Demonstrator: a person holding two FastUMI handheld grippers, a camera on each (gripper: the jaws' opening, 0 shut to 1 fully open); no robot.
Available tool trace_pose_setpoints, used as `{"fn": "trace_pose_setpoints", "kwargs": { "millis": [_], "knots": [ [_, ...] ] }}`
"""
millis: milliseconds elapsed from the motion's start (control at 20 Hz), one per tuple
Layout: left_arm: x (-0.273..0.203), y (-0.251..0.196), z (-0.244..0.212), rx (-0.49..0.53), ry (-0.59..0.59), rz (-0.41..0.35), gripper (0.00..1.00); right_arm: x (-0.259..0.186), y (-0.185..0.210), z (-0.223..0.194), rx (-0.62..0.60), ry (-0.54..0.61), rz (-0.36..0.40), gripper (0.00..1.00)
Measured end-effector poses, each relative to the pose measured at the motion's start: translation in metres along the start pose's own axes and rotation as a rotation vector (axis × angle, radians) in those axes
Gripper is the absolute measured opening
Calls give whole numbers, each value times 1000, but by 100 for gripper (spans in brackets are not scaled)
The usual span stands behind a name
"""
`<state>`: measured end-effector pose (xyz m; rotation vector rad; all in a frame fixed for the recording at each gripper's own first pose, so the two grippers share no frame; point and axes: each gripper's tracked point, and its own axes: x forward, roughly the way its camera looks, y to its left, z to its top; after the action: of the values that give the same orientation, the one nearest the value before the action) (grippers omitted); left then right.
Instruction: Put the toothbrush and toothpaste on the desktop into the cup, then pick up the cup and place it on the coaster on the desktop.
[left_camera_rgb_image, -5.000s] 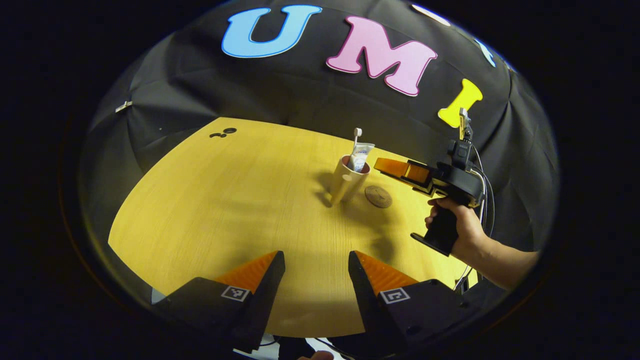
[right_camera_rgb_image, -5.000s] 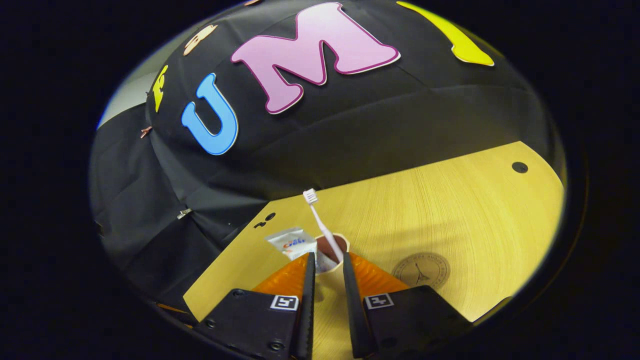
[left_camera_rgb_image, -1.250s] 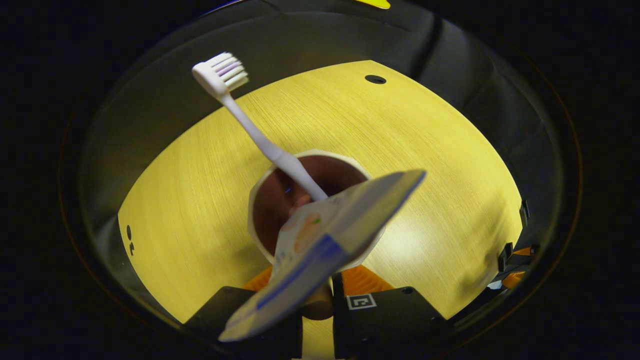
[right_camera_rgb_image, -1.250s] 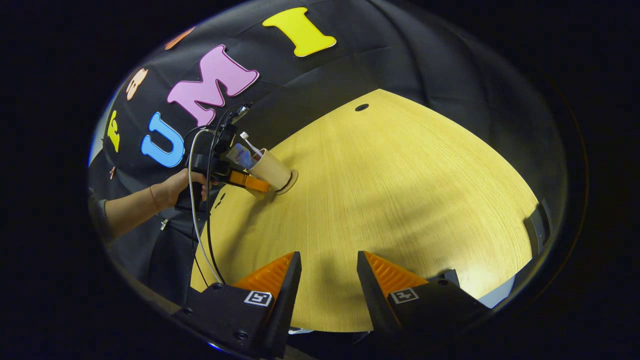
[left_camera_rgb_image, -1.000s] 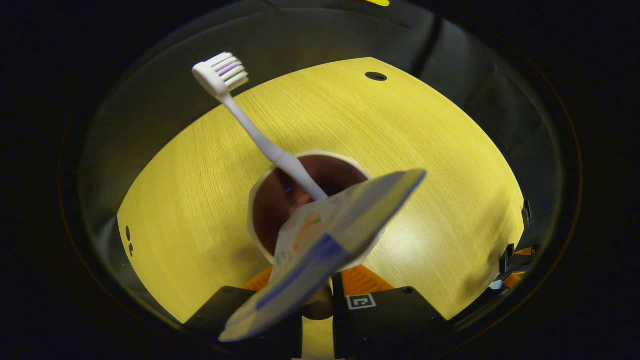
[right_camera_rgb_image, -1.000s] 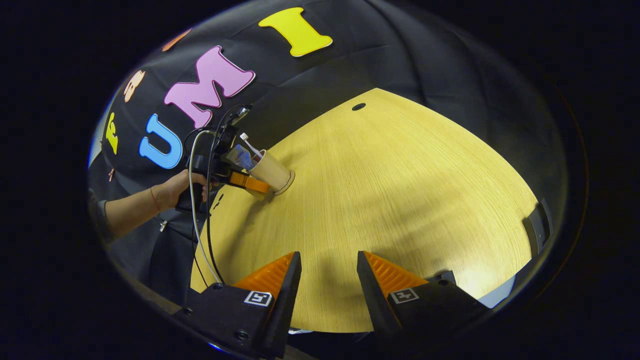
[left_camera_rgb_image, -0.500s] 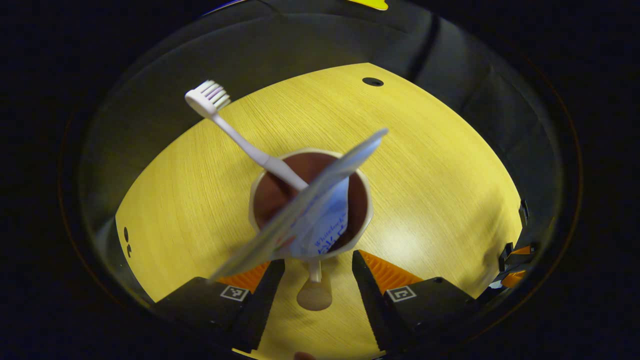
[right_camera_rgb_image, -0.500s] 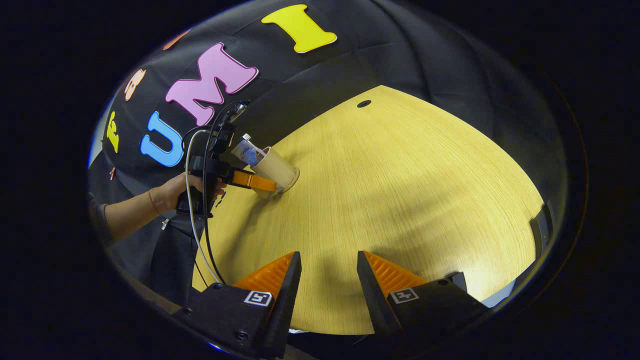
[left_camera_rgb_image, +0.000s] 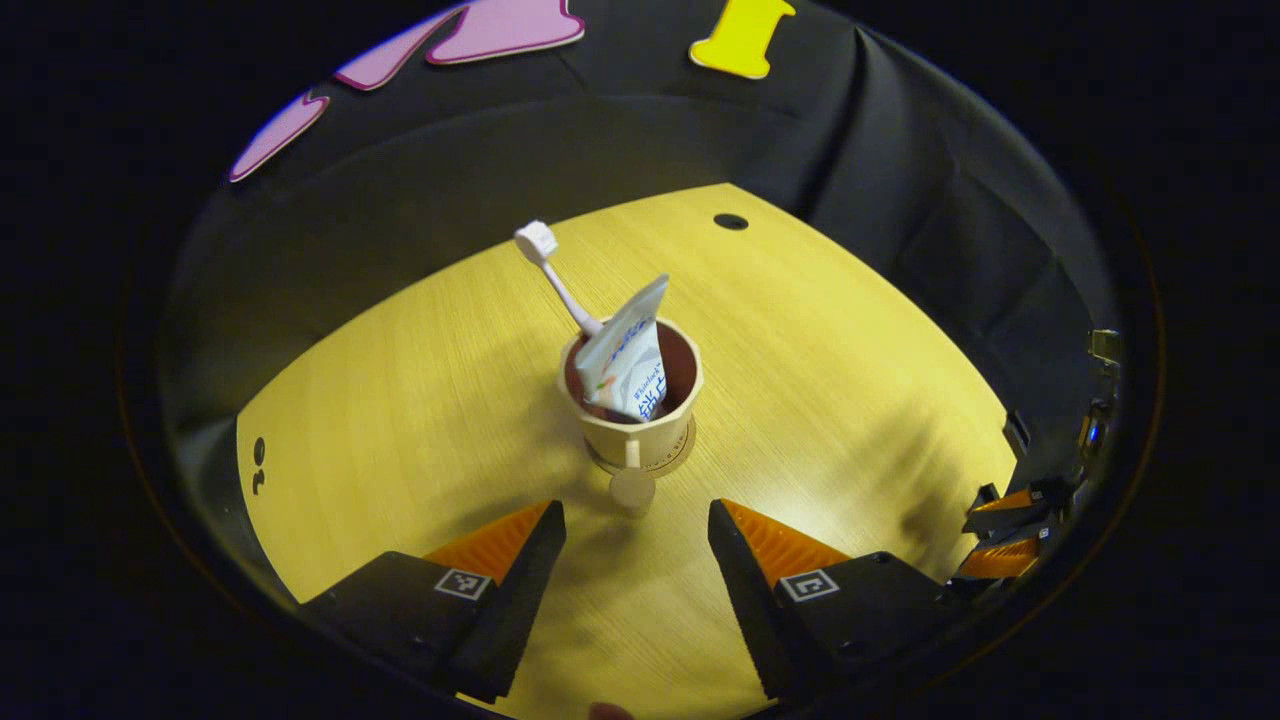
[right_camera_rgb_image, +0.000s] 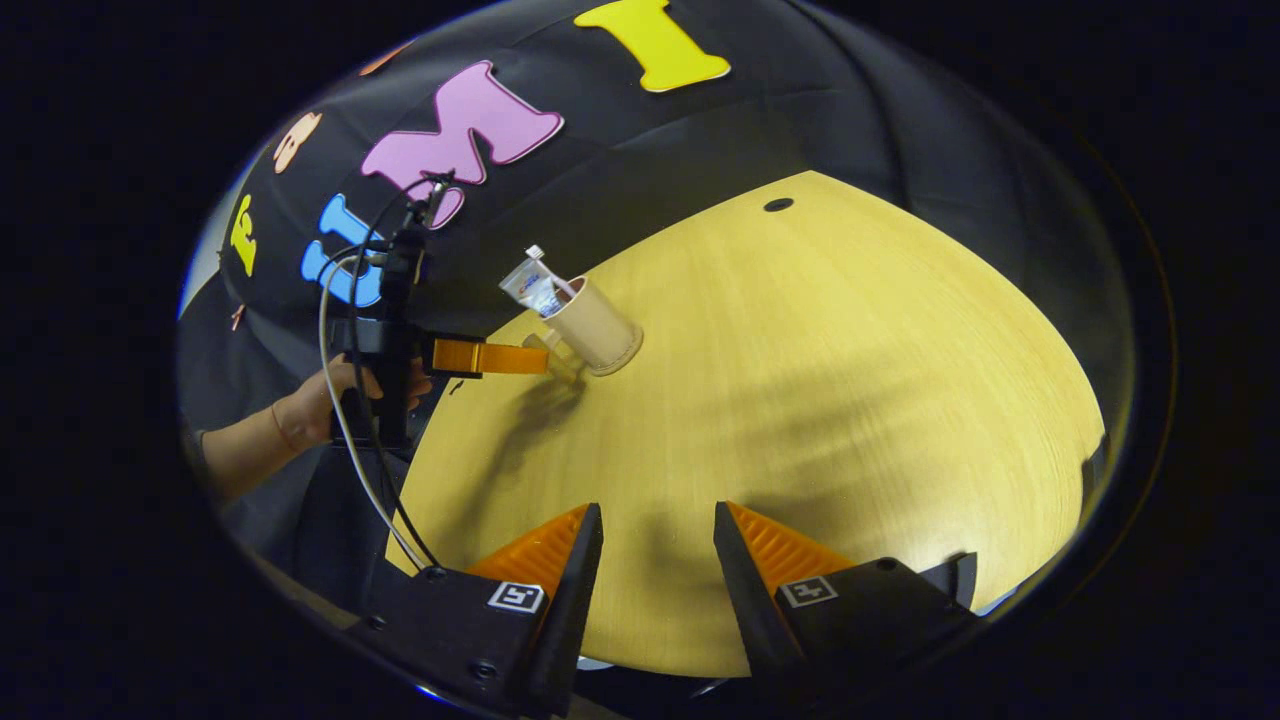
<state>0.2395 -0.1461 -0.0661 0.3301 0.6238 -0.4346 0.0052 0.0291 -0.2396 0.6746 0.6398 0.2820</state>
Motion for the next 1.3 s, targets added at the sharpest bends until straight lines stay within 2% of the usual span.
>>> {"fn": "trace_pose_setpoints", "kwargs": {
  "millis": [50, 100, 200, 350, 500, 550, 600, 950, 1300],
  "knots": [
    [-13, 1, -2, -8, -27, -2, 86, 2, 8, -2, -15, 10, 13, 53],
    [-25, 1, -4, -17, -50, -4, 89, 5, 17, -3, -28, 17, 27, 70],
    [-50, 0, -14, -38, -92, -19, 89, 9, 34, -3, -48, 25, 48, 71],
    [-83, -5, -39, -92, -151, -52, 89, 15, 58, 5, -64, 16, 76, 82],
    [-107, -7, -70, -168, -176, -56, 89, 18, 76, 12, -70, 5, 95, 86],
    [-114, -9, -80, -186, -184, -59, 90, 19, 81, 14, -67, 2, 98, 72],
    [-119, -9, -89, -201, -190, -58, 90, 19, 86, 17, -66, -2, 102, 90],
    [-145, -11, -132, -312, -222, -39, 91, 12, 102, 33, -65, -39, 96, 93],
    [-160, -24, -155, -346, -226, -41, 90, 7, 98, 39, -66, -51, 72, 93]
  ]
}}
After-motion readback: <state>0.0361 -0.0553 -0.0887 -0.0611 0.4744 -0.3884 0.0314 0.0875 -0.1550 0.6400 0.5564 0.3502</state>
